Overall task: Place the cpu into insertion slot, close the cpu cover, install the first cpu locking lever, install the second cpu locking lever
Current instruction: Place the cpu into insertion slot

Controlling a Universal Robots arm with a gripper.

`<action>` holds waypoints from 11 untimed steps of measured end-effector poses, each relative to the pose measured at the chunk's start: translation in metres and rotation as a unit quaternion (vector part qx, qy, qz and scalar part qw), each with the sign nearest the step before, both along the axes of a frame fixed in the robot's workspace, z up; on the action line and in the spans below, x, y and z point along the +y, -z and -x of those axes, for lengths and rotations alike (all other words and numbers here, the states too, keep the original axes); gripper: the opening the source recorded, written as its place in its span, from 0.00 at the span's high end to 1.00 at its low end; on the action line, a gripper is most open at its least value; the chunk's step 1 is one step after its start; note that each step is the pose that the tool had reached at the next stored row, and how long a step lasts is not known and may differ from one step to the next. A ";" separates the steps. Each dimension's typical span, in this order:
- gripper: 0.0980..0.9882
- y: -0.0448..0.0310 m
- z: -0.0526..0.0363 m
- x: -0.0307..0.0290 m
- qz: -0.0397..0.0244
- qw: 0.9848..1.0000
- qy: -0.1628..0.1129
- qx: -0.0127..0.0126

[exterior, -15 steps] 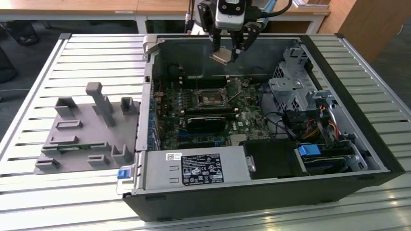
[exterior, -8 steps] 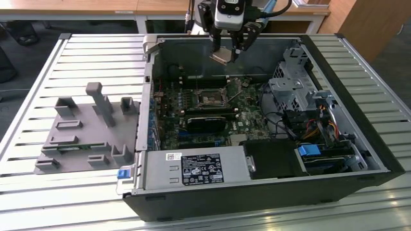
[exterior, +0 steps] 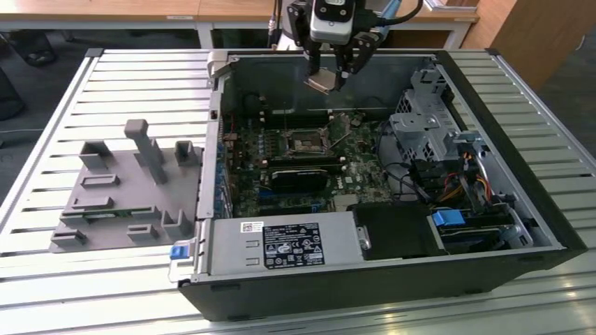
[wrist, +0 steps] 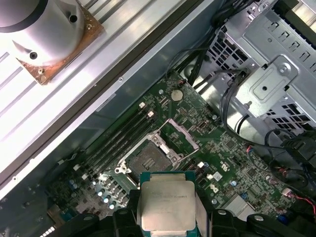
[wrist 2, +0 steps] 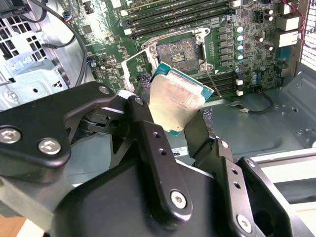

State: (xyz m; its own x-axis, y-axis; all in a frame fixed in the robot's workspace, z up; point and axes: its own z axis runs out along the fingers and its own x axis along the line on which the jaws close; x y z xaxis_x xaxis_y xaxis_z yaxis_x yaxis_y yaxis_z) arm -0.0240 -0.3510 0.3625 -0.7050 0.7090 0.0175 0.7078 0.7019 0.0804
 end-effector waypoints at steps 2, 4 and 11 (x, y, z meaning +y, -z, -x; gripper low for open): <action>0.52 0.0000 0.0006 0.0000 0.000 1.000 0.004 0.000; 0.52 0.0001 0.0008 0.0000 0.000 1.000 0.007 0.000; 0.52 0.0003 0.0013 0.0000 0.000 1.000 0.018 0.000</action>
